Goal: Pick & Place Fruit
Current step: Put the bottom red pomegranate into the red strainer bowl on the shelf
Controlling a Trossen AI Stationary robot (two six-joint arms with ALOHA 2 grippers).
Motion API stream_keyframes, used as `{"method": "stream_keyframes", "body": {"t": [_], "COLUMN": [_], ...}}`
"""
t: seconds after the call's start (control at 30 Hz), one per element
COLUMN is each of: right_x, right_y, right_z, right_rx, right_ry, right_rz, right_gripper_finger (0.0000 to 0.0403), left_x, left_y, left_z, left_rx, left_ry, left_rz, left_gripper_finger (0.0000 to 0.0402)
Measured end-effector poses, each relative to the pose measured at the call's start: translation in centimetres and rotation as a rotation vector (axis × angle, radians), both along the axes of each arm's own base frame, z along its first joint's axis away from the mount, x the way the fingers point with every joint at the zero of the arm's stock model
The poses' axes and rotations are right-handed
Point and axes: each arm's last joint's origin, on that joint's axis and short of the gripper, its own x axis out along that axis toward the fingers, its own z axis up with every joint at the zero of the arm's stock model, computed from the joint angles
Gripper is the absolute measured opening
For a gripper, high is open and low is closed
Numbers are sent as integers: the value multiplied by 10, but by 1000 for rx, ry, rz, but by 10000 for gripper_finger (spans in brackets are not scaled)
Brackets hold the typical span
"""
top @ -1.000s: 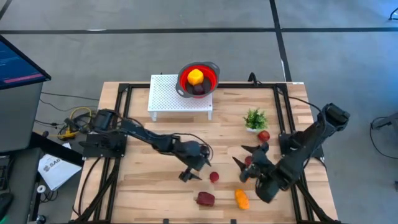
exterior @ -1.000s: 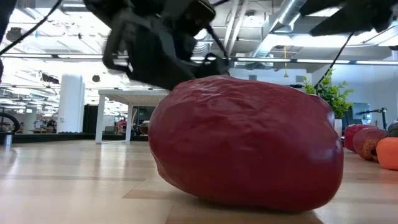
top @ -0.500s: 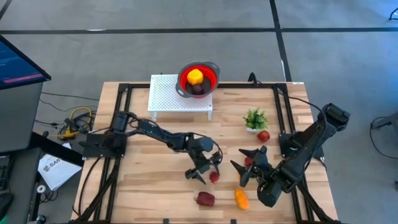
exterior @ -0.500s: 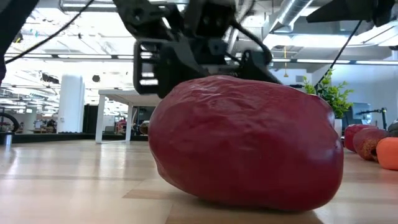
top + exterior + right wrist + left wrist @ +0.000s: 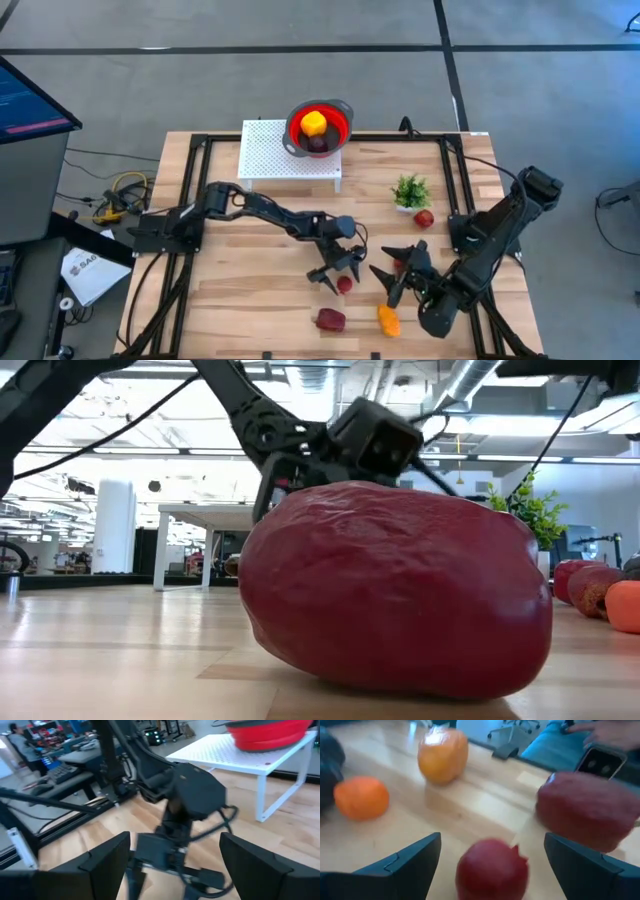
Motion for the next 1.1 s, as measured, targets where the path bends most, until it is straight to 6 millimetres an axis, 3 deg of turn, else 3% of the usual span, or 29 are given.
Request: {"method": "stream_keyframes", "body": {"t": [0.2, 0.8, 0.9, 1.1], "right_x": [0, -1, -1, 6], "right_y": [8, 9, 10, 14], "right_z": [4, 5, 4, -14], "right_rx": [-25, -38, -37, -101], "right_ry": [-5, 1, 3, 54], "right_rz": [43, 54, 56, 48], "right_gripper_finger": [301, 301, 301, 301], "left_x": [0, -2, -6, -33], "left_y": [3, 1, 4, 12], "left_z": [-7, -4, 8, 76], "left_rx": [-26, -54, -24, 233], "left_ry": [38, 79, 96, -31], "left_rz": [7, -7, 34, 260], "left_gripper_finger": [316, 163, 155, 157]}}
